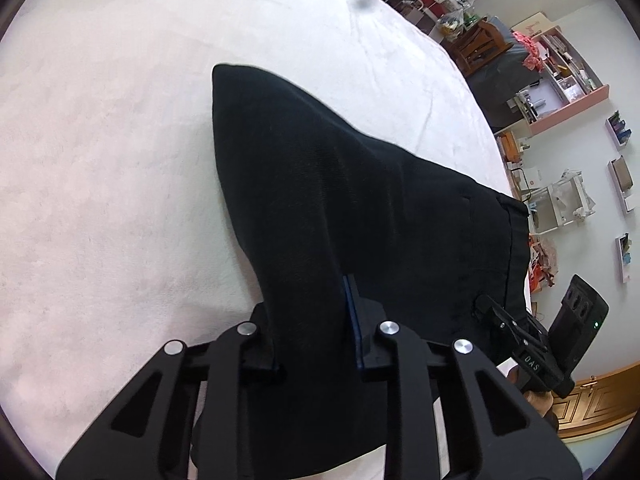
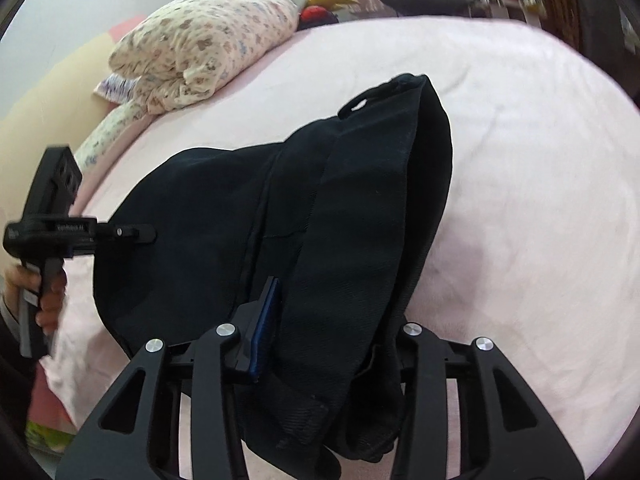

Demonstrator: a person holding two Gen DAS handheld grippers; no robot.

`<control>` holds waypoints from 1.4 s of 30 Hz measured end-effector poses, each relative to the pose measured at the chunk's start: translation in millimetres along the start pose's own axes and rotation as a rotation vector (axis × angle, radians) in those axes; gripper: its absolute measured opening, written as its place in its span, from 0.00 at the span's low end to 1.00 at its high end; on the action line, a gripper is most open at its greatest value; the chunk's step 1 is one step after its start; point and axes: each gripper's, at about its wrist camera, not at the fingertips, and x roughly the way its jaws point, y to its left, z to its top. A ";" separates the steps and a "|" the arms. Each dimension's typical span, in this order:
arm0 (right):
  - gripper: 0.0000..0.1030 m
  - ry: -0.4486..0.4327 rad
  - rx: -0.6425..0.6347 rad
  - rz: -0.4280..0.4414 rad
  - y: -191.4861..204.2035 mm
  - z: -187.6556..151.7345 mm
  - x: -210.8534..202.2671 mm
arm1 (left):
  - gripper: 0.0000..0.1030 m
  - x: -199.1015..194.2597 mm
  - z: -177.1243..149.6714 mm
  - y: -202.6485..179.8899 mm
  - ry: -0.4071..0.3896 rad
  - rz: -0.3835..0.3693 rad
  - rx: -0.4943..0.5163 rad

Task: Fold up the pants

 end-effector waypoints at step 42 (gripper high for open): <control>0.71 -0.313 0.012 -0.102 -26.0 17.6 -25.3 | 0.98 -47.9 -18.7 -64.7 -0.590 0.274 0.244</control>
